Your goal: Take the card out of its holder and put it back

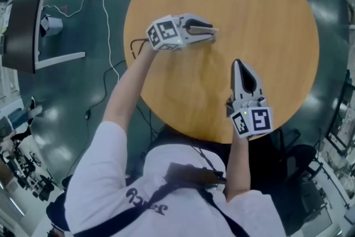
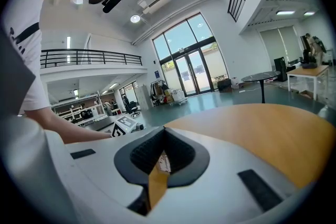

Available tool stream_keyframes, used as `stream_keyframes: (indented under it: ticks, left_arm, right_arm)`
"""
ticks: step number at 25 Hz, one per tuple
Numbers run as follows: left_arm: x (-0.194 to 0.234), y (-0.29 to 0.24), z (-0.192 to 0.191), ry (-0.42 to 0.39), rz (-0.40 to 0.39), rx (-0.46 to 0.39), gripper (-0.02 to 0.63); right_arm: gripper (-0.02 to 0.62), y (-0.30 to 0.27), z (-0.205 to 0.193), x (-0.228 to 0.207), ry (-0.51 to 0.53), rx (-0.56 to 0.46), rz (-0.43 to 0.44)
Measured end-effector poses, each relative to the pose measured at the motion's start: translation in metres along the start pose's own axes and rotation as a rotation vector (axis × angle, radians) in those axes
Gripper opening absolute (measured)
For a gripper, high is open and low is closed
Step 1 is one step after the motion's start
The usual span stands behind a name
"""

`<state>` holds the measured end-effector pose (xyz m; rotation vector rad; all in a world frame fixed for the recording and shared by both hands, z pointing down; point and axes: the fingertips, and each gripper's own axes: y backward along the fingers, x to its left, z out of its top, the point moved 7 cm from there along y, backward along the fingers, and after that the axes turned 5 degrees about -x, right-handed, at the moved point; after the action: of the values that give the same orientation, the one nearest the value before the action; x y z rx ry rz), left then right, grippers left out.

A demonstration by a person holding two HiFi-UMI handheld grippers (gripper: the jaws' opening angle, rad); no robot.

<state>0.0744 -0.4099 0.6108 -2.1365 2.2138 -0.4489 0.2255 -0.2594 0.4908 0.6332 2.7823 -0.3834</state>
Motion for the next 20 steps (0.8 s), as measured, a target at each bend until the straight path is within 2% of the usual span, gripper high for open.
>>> stream_keyframes:
  ticks: [5, 11, 15, 20]
  left_arm:
    - [-0.004, -0.002, 0.005, -0.009, -0.026, -0.011, 0.038]
    - [-0.011, -0.003, 0.005, -0.028, -0.052, 0.009, 0.028]
    - [-0.012, -0.001, 0.007, -0.026, -0.056, 0.005, 0.028]
    - [-0.012, 0.006, 0.018, -0.050, -0.057, 0.011, 0.028]
  right_arm:
    - [0.023, 0.003, -0.002, -0.002, -0.004, 0.000, -0.006]
    - [0.023, 0.007, 0.001, 0.005, 0.007, -0.004, 0.005]
    - [0.023, 0.008, 0.004, 0.011, 0.070, -0.010, -0.017]
    - [0.023, 0.008, 0.006, 0.019, 0.073, -0.021, -0.010]
